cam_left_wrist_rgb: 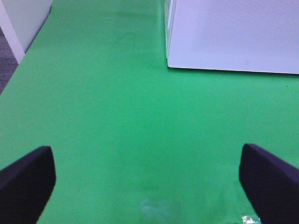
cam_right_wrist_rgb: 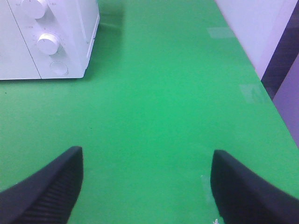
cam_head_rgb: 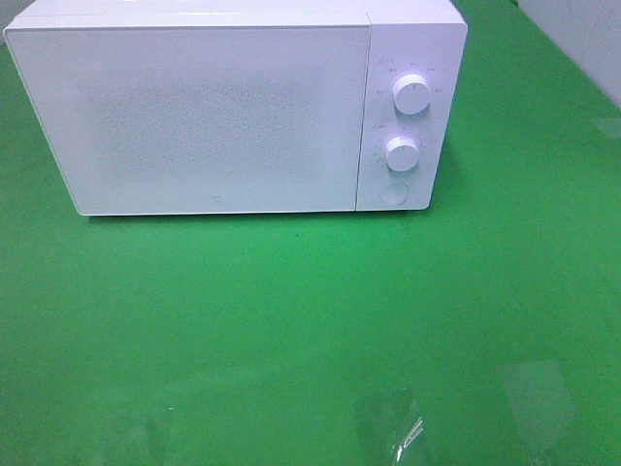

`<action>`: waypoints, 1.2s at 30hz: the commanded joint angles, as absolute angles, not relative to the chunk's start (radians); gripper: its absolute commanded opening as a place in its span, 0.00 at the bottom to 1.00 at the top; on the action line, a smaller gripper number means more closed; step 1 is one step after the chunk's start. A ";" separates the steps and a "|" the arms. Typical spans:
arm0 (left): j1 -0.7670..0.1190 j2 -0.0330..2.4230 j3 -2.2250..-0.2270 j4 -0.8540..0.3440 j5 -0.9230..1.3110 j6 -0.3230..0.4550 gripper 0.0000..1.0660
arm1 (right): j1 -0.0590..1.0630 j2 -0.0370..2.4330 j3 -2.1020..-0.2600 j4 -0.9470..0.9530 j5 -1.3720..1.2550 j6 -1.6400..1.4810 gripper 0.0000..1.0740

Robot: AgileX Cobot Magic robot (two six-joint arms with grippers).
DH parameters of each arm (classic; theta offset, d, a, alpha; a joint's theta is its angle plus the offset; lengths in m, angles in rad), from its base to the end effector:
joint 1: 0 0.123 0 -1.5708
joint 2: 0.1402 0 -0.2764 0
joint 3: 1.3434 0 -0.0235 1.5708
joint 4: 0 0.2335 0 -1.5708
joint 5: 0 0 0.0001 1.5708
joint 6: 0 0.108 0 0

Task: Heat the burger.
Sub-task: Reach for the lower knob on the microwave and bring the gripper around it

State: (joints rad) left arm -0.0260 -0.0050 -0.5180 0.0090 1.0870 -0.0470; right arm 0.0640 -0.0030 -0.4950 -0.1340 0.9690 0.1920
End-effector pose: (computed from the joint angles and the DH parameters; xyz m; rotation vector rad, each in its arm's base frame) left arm -0.0001 0.0009 0.2637 -0.0222 2.0476 -0.0348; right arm 0.0083 -0.0114 0.2695 0.1233 1.9441 0.0114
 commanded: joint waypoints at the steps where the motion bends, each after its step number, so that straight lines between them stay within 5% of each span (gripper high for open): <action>1: -0.023 -0.023 -0.517 0.000 1.071 -0.046 0.94 | 0.058 -0.029 -0.495 -0.135 0.961 0.177 0.68; 23: -0.023 -0.023 -0.517 0.000 1.071 -0.046 0.94 | 0.058 -0.029 -0.507 -0.136 0.943 0.177 0.68; 36: -0.023 -0.022 -0.517 0.000 1.071 -0.046 0.94 | 0.058 0.181 -0.532 -0.139 0.722 0.177 0.68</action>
State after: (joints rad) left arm -0.0260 -0.0050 -0.5180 0.0090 1.0870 -0.0470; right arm 0.0640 0.1400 -0.5310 -0.1350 0.7850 0.1920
